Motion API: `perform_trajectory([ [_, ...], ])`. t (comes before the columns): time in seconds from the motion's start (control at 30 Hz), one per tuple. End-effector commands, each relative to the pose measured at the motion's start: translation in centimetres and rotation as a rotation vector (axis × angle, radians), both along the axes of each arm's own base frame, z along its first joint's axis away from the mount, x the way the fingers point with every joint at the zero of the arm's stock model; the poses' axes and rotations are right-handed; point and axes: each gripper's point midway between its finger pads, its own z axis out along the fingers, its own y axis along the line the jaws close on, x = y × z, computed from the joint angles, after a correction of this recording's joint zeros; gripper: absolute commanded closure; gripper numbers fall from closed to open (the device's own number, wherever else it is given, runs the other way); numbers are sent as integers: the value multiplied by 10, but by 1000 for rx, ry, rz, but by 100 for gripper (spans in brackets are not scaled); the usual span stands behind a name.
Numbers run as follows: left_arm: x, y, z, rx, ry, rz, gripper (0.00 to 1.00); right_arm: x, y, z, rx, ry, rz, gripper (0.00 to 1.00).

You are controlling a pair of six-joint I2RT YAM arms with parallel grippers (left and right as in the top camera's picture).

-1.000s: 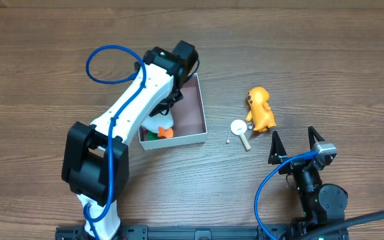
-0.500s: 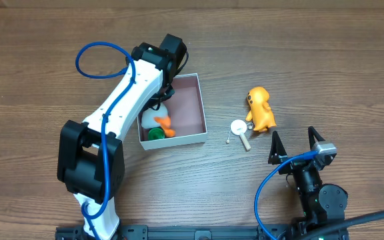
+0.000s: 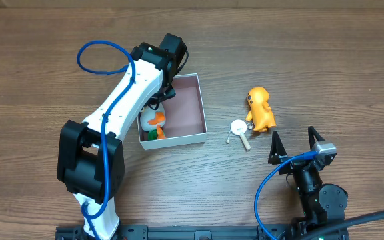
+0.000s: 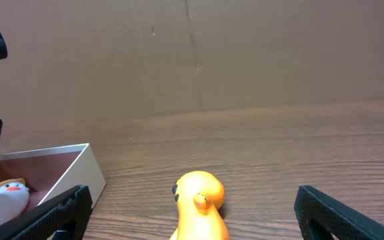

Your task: Pack container

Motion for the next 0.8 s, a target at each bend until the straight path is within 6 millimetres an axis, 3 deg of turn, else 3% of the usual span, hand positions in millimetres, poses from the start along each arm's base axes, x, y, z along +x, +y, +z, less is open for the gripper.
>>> perform_trajectory([
  [0.0,14,6,25,52,-49,-56,28,0,0,-1,-3,-5,2,0],
  [0.23,15,25,84,13,-189,-10,27,0,0,-1,-3,-5,2,0],
  [0.37,-7,38,114,10,-190,-66,22,0,0,-1,-3,-5,2,0],
  [0.53,-31,47,112,54,-80,-145,15,0,0,-1,-3,-5,2,0],
  [0.6,-34,48,105,62,-56,-159,4,0,0,-1,-3,-5,2,0],
  [0.77,-29,42,82,36,-36,-212,0,0,0,-1,-3,-5,2,0],
])
